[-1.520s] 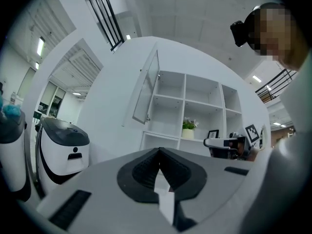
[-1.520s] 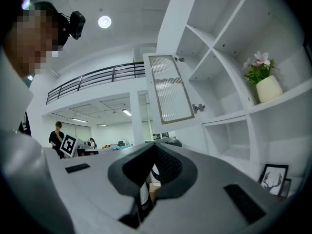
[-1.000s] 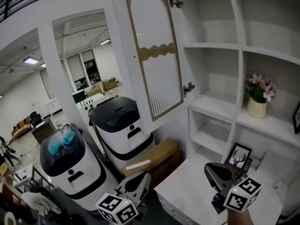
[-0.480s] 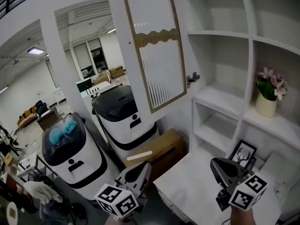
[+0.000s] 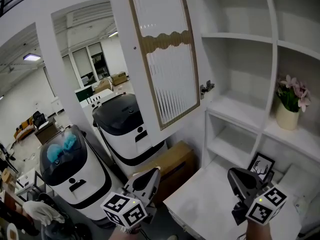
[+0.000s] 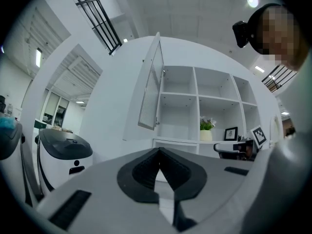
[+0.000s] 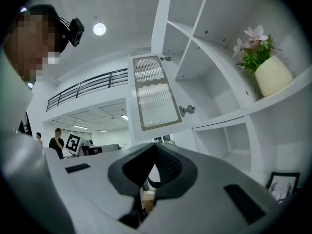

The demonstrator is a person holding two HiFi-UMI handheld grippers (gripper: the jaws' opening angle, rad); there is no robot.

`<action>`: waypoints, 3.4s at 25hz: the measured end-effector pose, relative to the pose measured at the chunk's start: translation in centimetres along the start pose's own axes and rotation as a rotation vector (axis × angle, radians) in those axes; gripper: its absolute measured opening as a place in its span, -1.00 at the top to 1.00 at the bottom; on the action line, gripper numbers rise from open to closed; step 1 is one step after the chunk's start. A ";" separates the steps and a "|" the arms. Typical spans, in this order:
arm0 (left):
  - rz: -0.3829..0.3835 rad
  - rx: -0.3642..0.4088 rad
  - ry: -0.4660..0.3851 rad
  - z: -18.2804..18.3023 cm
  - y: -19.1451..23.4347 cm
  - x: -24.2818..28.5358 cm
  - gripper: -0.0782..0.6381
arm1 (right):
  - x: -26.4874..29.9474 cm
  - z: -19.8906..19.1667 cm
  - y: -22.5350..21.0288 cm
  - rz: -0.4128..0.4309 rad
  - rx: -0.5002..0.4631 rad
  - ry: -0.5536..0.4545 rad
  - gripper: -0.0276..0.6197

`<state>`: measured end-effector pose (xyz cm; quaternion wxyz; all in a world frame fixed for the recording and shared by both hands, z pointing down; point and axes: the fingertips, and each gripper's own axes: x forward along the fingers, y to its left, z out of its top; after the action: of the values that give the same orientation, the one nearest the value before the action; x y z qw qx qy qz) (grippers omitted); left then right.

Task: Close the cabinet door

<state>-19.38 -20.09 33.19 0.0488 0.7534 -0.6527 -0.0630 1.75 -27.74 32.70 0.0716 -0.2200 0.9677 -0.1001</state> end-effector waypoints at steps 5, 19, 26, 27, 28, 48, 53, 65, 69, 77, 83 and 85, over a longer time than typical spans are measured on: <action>-0.006 0.008 -0.010 1.0 2.6 1.5 0.77 | 2.3 0.0 -0.5 -0.019 0.000 -0.004 0.90; -0.056 0.021 -0.027 2.5 6.5 4.1 0.76 | 5.5 -0.3 -0.3 -0.075 0.000 -0.011 0.90; -0.090 0.016 -0.041 3.2 7.7 5.3 0.43 | 6.2 -0.3 -0.3 -0.109 0.000 -0.025 0.90; -0.096 0.016 -0.041 3.2 7.7 5.6 0.40 | 6.2 -0.3 -0.3 -0.113 0.000 -0.026 0.90; -0.103 0.018 -0.041 3.3 7.7 5.8 0.37 | 6.3 -0.4 -0.3 -0.117 -0.001 -0.026 0.91; -0.252 0.038 -0.034 3.7 6.4 8.8 0.45 | 6.3 0.0 -1.0 -0.202 -0.018 -0.040 0.90; -0.278 0.039 -0.030 3.6 5.8 8.9 0.49 | 6.5 0.2 -1.2 -0.201 -0.024 -0.038 0.90; -0.328 0.036 -0.018 3.3 3.5 8.4 0.49 | 6.8 1.1 0.0 -0.178 -0.039 -0.041 0.90; -0.344 0.028 -0.014 3.2 2.6 8.2 0.49 | 6.3 1.3 0.1 -0.185 -0.045 -0.044 0.90; -0.376 0.031 -0.010 2.9 1.0 8.1 0.46 | 6.1 1.8 1.1 -0.184 -0.064 -0.053 0.90; -0.403 0.030 -0.004 2.8 -0.1 8.0 0.44 | 6.7 2.1 2.2 -0.170 -0.077 -0.060 0.90; -0.411 0.033 -0.003 2.7 -0.4 8.0 0.44 | 7.1 2.1 2.7 -0.160 -0.081 -0.062 0.90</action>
<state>-18.28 -27.89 30.19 0.0217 0.8714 -0.4861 -0.0622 -5.28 -28.80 29.36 0.0843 -0.3025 0.9476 -0.0596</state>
